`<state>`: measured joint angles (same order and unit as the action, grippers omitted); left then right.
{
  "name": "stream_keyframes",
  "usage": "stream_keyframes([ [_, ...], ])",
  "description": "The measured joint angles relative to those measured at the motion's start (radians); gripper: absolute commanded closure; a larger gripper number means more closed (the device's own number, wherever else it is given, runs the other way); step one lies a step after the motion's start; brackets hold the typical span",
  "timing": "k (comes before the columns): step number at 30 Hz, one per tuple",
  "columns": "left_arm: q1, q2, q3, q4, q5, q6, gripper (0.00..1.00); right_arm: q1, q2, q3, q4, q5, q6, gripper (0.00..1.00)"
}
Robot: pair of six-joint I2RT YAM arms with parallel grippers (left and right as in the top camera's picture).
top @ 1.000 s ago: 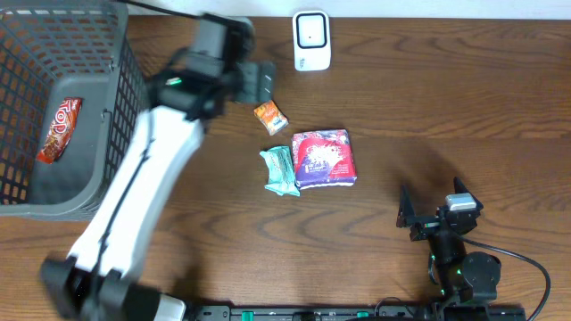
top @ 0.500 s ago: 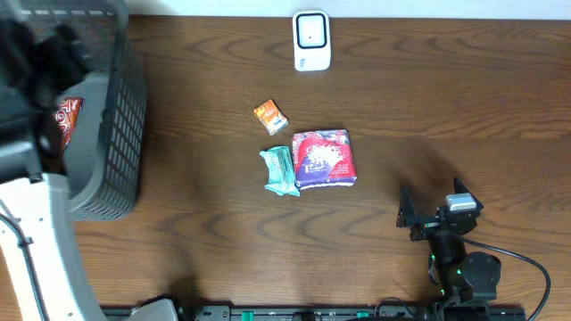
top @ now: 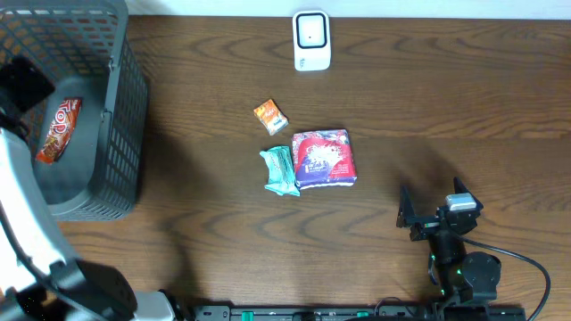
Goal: Scan the item barcode
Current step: 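Reach the left gripper into the basket and grasp the red TOP bar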
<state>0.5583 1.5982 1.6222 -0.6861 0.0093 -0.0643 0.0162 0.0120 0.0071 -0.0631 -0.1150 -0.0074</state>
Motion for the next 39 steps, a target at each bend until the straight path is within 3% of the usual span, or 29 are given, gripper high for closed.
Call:
stream_keyframes([
  [3,0.0,0.07,0.0,-0.003,0.0,0.087,0.11,0.0,0.0,0.0,0.0,0.0,0.0,0.01],
  [15,0.0,0.276,0.0,-0.001,-0.001,0.361,0.12,0.0,0.0,0.0,0.0,0.0,0.0,0.01],
  [25,0.0,0.436,0.0,0.07,-0.062,0.484,0.13,0.0,0.0,0.0,0.0,0.0,0.0,0.01],
  [28,0.0,0.479,0.0,0.097,-0.069,0.514,0.19,0.0,0.0,0.0,0.0,0.0,0.0,0.01],
  [35,0.0,0.554,0.0,0.152,-0.069,0.536,0.22,0.0,0.0,0.0,0.0,0.0,0.0,0.01],
  [37,0.0,0.555,0.001,0.153,-0.068,0.536,0.32,0.0,0.0,0.0,0.0,0.0,0.0,0.01],
  [39,0.0,0.557,0.001,0.153,-0.068,0.541,0.53,0.0,0.0,0.0,0.0,0.0,0.0,0.01],
])
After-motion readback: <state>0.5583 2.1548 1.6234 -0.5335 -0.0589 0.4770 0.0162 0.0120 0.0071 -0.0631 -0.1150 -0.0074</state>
